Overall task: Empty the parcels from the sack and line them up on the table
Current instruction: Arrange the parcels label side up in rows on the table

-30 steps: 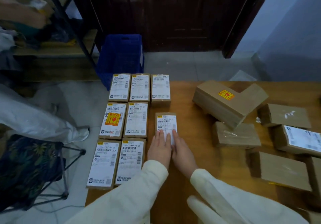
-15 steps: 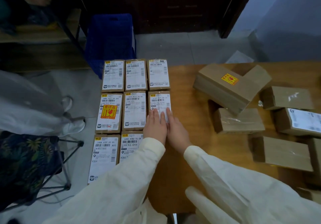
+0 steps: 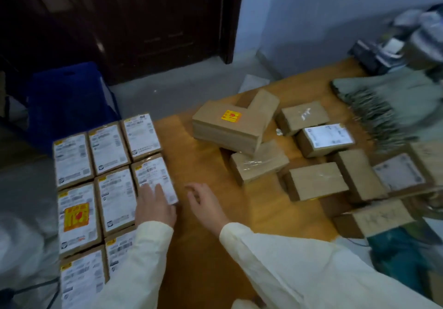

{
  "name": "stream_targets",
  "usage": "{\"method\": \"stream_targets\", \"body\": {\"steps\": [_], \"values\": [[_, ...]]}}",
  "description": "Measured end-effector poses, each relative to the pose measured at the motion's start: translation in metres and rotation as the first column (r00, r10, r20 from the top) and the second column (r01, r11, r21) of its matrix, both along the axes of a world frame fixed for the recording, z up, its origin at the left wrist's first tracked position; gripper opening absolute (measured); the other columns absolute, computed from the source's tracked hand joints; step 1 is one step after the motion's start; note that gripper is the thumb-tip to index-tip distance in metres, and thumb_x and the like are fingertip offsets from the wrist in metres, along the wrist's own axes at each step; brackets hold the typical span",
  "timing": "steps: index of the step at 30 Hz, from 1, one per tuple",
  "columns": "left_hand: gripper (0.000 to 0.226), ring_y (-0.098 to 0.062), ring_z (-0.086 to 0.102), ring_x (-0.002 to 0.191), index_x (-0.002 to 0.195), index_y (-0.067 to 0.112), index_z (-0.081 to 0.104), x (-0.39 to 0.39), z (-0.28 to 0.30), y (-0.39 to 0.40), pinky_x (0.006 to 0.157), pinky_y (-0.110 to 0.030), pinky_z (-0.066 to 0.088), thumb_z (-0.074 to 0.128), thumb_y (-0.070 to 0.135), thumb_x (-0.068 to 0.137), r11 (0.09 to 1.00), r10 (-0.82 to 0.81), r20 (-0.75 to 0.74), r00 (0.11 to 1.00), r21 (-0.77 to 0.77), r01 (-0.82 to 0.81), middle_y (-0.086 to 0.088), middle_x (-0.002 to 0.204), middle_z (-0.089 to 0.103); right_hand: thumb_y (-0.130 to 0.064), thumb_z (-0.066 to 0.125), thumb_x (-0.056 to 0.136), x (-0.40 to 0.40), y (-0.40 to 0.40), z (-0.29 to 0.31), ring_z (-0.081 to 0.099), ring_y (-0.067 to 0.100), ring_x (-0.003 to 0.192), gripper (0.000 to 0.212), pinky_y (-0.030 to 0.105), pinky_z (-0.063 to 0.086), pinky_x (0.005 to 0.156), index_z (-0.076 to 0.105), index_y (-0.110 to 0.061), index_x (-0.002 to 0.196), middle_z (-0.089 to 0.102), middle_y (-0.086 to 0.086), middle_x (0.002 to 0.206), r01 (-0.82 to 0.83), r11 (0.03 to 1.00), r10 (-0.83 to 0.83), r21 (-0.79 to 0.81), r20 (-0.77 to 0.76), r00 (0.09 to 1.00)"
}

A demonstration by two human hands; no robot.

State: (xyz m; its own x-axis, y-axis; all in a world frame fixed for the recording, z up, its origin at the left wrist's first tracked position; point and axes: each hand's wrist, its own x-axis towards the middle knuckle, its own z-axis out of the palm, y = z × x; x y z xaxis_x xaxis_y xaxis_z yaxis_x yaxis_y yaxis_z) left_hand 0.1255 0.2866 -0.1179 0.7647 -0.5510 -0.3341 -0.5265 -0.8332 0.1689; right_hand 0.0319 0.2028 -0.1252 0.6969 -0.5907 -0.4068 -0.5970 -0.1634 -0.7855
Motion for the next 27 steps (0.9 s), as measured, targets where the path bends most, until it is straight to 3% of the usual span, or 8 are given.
{"method": "stream_targets", "body": {"steps": [2, 5, 9, 13, 15, 19, 21, 27], "values": [[0.055, -0.038, 0.027, 0.135, 0.131, 0.002, 0.042, -0.007, 0.005, -0.01, 0.11, -0.047, 0.031, 0.061, 0.019, 0.083, 0.997, 0.052, 0.011, 0.999, -0.048, -0.052, -0.025, 0.144, 0.03, -0.023, 0.043, 0.098, -0.028, -0.017, 0.007, 0.05, 0.008, 0.114, 0.028, 0.022, 0.042, 0.098, 0.053, -0.025, 0.124, 0.052, -0.005, 0.125, 0.142, 0.988, -0.145, 0.062, 0.037, 0.989], [0.049, -0.043, 0.03, 0.133, 0.128, -0.005, 0.047, -0.036, 0.022, -0.042, 0.109, -0.051, 0.03, 0.06, 0.01, 0.083, 0.97, 0.043, 0.042, 0.998, -0.24, -0.032, -0.029, 0.139, 0.036, -0.017, 0.044, 0.097, -0.071, -0.056, 0.018, 0.053, 0.008, 0.105, 0.018, 0.023, 0.045, 0.095, 0.057, -0.024, 0.108, 0.055, -0.005, 0.112, 0.353, 0.93, -0.361, 0.106, 0.072, 0.93], [0.041, -0.031, 0.033, 0.134, 0.124, 0.006, 0.053, -0.099, 0.05, -0.121, 0.11, -0.04, 0.031, 0.061, 0.016, 0.085, 0.917, -0.189, 0.065, 0.98, -0.344, 0.2, -0.016, 0.139, 0.042, -0.016, 0.045, 0.095, -0.116, -0.126, 0.037, 0.055, 0.016, 0.104, 0.019, 0.029, 0.045, 0.093, 0.055, -0.019, 0.11, 0.057, 0.002, 0.112, 0.613, 0.786, -0.618, 0.078, 0.128, 0.776], [0.045, -0.021, 0.032, 0.133, 0.129, 0.016, 0.045, -0.154, 0.057, -0.226, 0.108, -0.032, 0.033, 0.057, 0.021, 0.086, 0.834, -0.415, 0.007, 0.91, -0.397, 0.384, -0.005, 0.142, 0.036, -0.016, 0.041, 0.096, -0.145, -0.198, 0.051, 0.05, 0.019, 0.106, 0.032, 0.027, 0.038, 0.091, 0.046, -0.011, 0.127, 0.05, 0.005, 0.125, 0.798, 0.573, -0.819, 0.189, 0.085, 0.568], [0.048, -0.02, 0.032, 0.133, 0.134, 0.017, 0.038, -0.175, 0.055, -0.277, 0.107, -0.033, 0.036, 0.054, 0.02, 0.088, 0.809, -0.502, -0.01, 0.865, -0.36, 0.465, -0.003, 0.144, 0.033, -0.013, 0.04, 0.095, -0.152, -0.227, 0.045, 0.053, 0.027, 0.113, 0.035, 0.032, 0.041, 0.094, 0.045, -0.005, 0.129, 0.052, 0.012, 0.129, 0.849, 0.454, -0.887, 0.272, 0.048, 0.459], [0.046, -0.025, 0.041, 0.124, 0.135, 0.013, 0.036, -0.2, 0.043, -0.358, 0.096, -0.035, 0.039, 0.048, 0.017, 0.091, 0.786, -0.604, -0.064, 0.795, -0.212, 0.58, -0.007, 0.137, 0.039, -0.009, 0.039, 0.093, -0.169, -0.269, 0.032, 0.059, 0.03, 0.098, 0.029, 0.03, 0.043, 0.074, 0.054, 0.001, 0.116, 0.061, 0.018, 0.117, 0.865, 0.237, -0.958, 0.443, -0.043, 0.284], [0.042, -0.027, 0.043, 0.121, 0.131, 0.01, 0.041, -0.205, 0.031, -0.384, 0.094, -0.035, 0.04, 0.048, 0.016, 0.09, 0.787, -0.61, -0.056, 0.791, -0.155, 0.597, -0.01, 0.133, 0.043, -0.007, 0.038, 0.093, -0.177, -0.283, 0.027, 0.058, 0.029, 0.095, 0.03, 0.029, 0.041, 0.073, 0.056, 0.003, 0.115, 0.062, 0.02, 0.116, 0.852, 0.2, -0.962, 0.485, -0.066, 0.263], [0.048, -0.027, 0.038, 0.123, 0.133, 0.007, 0.039, -0.201, -0.004, -0.411, 0.099, -0.034, 0.038, 0.048, 0.028, 0.09, 0.82, -0.573, -0.003, 0.82, 0.005, 0.573, -0.013, 0.133, 0.041, -0.011, 0.042, 0.095, -0.173, -0.296, 0.016, 0.055, 0.03, 0.112, 0.034, 0.031, 0.042, 0.086, 0.051, -0.004, 0.127, 0.058, 0.014, 0.126, 0.804, 0.136, -0.959, 0.579, -0.127, 0.254]]}}
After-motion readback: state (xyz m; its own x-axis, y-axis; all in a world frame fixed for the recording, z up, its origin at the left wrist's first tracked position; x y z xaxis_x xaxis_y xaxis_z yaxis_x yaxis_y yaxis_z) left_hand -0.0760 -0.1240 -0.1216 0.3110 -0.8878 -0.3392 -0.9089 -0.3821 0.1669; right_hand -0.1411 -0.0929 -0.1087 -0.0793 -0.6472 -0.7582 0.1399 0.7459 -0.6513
